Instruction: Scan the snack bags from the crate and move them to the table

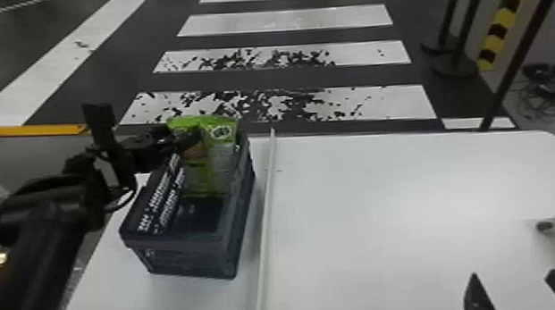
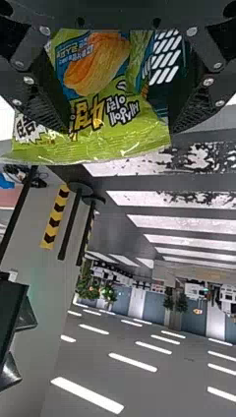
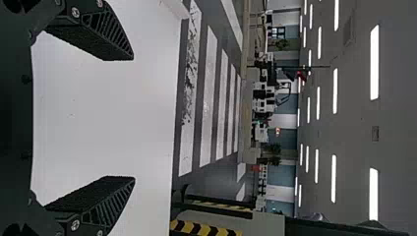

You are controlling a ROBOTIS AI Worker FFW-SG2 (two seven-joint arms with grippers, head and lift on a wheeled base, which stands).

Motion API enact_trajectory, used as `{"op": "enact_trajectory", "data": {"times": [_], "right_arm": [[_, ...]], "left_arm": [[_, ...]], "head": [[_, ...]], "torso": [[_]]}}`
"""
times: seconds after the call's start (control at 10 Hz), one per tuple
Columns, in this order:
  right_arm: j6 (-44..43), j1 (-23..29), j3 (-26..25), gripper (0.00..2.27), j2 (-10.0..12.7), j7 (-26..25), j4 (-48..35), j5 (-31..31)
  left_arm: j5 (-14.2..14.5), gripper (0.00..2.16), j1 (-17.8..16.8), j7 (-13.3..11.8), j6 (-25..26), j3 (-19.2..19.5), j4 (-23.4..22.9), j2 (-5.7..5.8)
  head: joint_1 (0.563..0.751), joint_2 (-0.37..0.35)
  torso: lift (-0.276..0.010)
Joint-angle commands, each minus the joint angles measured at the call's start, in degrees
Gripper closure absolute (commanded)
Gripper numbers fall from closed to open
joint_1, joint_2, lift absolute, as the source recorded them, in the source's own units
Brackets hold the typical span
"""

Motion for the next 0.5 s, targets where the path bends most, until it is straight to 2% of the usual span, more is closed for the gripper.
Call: {"op": "enact_trajectory", "data": {"times": [0.0,0.1,0.2,0.4], "right_arm": [[-0.15,-0.09,0.16,0.13,0.13,0.08,0.01,0.01],[-0.5,-0.09,0.24,0.13,0.31,-0.01,0.01,0.01],[-0.5,-0.09,0.24,0.14,0.49,0.08,0.01,0.01],[-1.03,-0.18,0.33,0.14,0.75,0.08,0.09,0.01]], "left_arm": [[0.0,0.98,-0.07,0.08,-0.04,0.02,-0.05,0.0],[0.09,1.45,-0.07,1.13,0.13,0.02,-0.05,0.0],[0.35,1.73,0.02,1.83,0.13,0.02,-0.05,0.0],[1.14,1.82,0.11,1.92,-0.04,0.02,-0.22,0.27]], "head": [[0.695,0.101],[0.695,0.102],[0.695,0.105],[0.695,0.11]], "torso": [[-0.095],[-0.095],[-0.095],[-0.095]]}}
